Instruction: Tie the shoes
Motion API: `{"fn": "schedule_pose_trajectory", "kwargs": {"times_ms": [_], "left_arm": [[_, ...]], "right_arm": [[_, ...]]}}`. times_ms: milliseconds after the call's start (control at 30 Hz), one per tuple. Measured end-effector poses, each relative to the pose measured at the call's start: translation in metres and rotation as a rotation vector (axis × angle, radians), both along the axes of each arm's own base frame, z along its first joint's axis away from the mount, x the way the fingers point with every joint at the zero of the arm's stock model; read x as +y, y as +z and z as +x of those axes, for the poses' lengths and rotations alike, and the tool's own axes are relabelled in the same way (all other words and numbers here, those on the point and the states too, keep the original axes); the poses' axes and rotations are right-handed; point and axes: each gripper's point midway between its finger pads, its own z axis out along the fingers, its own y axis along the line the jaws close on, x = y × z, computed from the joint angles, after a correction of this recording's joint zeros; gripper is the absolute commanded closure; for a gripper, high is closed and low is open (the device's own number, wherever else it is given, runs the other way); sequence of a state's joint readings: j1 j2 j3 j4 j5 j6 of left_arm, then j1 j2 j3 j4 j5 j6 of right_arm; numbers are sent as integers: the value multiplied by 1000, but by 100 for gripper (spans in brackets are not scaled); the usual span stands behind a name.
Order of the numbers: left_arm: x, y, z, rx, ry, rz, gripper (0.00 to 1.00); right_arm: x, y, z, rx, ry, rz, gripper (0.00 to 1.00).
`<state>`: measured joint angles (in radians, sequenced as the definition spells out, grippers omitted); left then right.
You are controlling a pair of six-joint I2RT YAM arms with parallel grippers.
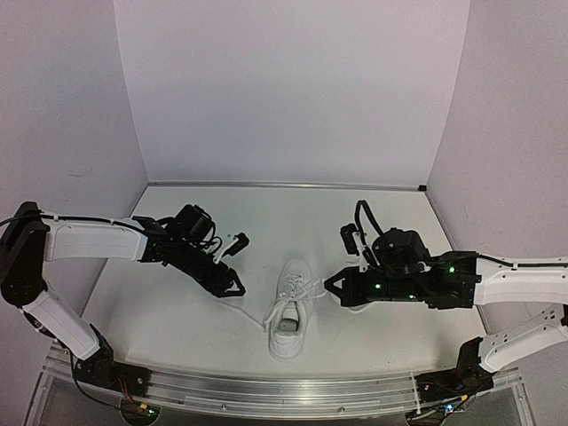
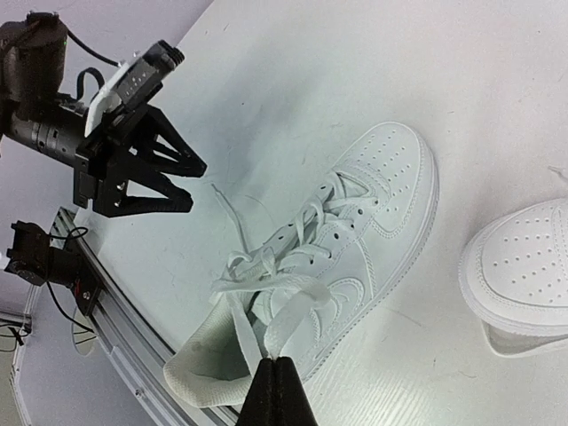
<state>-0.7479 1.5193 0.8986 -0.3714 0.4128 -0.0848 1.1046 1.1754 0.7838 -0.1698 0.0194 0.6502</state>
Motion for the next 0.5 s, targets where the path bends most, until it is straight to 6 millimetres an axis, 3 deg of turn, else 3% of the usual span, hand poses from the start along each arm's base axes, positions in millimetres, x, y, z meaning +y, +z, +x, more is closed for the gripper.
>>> {"fn": "schedule_pose_trajectory", "kwargs": {"times_ms": [167,367,500], "left_arm": [[18,-22,-4,-15,45,135,51],[11,-50,-26,-53,-53,291,52],[13,-56,-27,-73,-98,340,51]], "right_arm": [[-5,-9,-1,12,-7,-31,100],[-6,-13,-1,16,-9,-43,100],[-6,-13,-1,16,-9,-43,100]]}}
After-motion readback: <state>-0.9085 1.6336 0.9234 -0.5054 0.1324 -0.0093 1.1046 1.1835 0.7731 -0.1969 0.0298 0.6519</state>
